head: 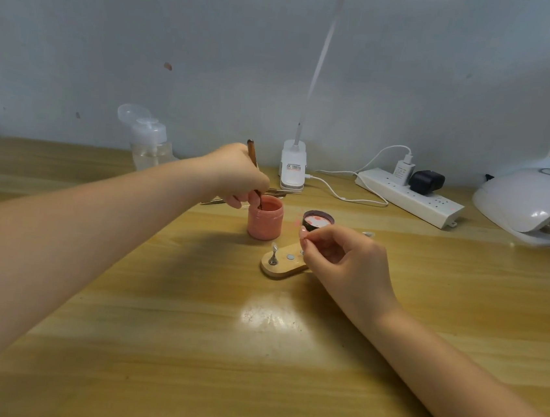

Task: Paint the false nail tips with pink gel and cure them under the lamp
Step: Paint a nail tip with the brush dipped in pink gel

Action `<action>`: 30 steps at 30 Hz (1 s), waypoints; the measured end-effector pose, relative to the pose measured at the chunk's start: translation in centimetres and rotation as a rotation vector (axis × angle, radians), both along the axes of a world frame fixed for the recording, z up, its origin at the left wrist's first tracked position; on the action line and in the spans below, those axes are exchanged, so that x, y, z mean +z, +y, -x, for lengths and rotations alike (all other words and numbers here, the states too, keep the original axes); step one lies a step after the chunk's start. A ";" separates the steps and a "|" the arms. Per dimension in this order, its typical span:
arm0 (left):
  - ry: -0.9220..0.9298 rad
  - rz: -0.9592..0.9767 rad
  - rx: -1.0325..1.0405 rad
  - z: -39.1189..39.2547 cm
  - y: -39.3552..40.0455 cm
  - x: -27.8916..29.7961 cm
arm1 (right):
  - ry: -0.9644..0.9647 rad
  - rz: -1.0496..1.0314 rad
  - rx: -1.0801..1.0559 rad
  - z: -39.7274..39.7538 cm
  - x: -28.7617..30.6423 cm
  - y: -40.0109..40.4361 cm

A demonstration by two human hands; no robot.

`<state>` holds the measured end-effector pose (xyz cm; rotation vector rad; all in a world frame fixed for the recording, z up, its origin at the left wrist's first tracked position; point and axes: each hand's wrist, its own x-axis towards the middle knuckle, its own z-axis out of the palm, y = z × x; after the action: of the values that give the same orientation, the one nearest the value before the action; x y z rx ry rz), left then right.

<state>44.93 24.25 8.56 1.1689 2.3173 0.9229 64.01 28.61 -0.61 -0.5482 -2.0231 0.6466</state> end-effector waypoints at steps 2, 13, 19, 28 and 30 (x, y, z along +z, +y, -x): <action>-0.089 -0.098 0.071 0.7 -0.2 0.2 | 0.000 -0.002 0.001 0.0 0.0 0.0; -0.730 -0.304 0.272 4.0 -3.9 -1.0 | -0.022 -0.034 0.006 0.0 0.2 -0.1; -0.781 -0.413 0.303 4.3 -4.3 -1.5 | -0.027 -0.035 0.007 -0.1 0.2 -0.1; -0.745 -0.469 0.340 3.5 -5.2 -3.3 | -0.031 -0.007 0.006 -0.1 0.3 -0.1; -0.733 -0.553 0.321 2.9 -5.7 -3.4 | -0.035 -0.009 0.002 -0.1 0.3 -0.1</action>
<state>42.04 18.60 5.19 0.4669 1.6966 1.8223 64.10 28.51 -0.36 -0.5553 -2.0582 0.6332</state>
